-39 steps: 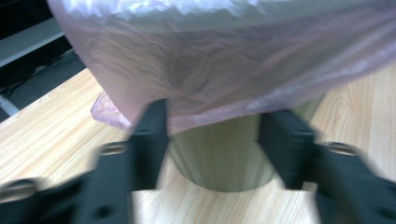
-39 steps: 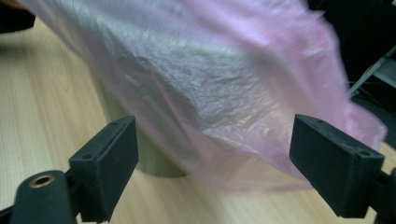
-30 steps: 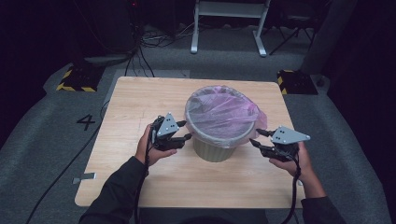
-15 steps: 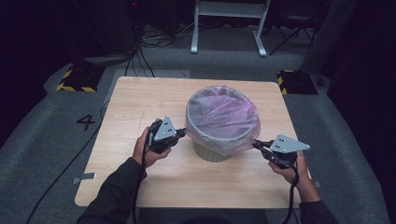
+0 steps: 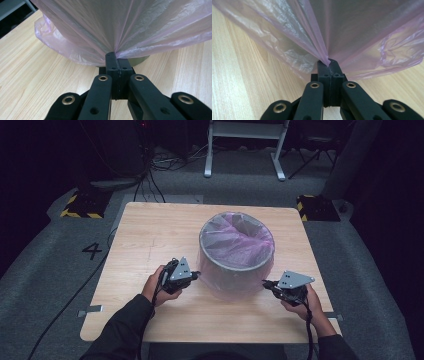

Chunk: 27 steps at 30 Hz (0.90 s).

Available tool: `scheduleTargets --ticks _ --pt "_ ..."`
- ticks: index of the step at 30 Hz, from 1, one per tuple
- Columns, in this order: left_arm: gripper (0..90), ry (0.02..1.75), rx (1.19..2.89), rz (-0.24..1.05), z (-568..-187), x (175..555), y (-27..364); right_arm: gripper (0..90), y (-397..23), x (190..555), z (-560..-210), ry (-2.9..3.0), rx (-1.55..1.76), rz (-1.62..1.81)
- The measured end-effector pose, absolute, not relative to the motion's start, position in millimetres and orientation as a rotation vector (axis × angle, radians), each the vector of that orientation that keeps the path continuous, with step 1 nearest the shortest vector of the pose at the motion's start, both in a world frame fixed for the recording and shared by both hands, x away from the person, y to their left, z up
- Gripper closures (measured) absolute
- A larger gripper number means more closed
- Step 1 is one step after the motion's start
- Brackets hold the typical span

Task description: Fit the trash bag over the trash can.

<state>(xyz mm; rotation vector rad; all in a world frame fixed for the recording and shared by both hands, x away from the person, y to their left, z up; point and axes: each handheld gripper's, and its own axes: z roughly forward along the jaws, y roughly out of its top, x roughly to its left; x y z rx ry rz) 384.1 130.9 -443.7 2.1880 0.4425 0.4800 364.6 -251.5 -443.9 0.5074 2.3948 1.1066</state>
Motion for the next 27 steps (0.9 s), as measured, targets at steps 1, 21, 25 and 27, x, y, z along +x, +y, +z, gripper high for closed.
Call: scheduleTargets --ticks 1,21,25,27 --pt "90.0 0.442 2.206 0.477 -445.3 384.4 130.7 90.0 -251.9 365.6 -445.9 2.406 0.516 1.109" --pt "89.8 0.567 2.207 0.42 -481.8 403.6 141.8 90.0 -272.9 400.4 -488.9 2.46 0.799 1.192" --pt "63.1 0.63 2.182 0.45 -481.2 400.1 146.2 90.0 -274.8 400.3 -490.0 2.47 0.809 1.197" --pt "47.1 0.642 2.181 0.436 -480.8 398.0 148.9 84.4 -276.9 399.2 -489.8 2.468 0.812 1.213"
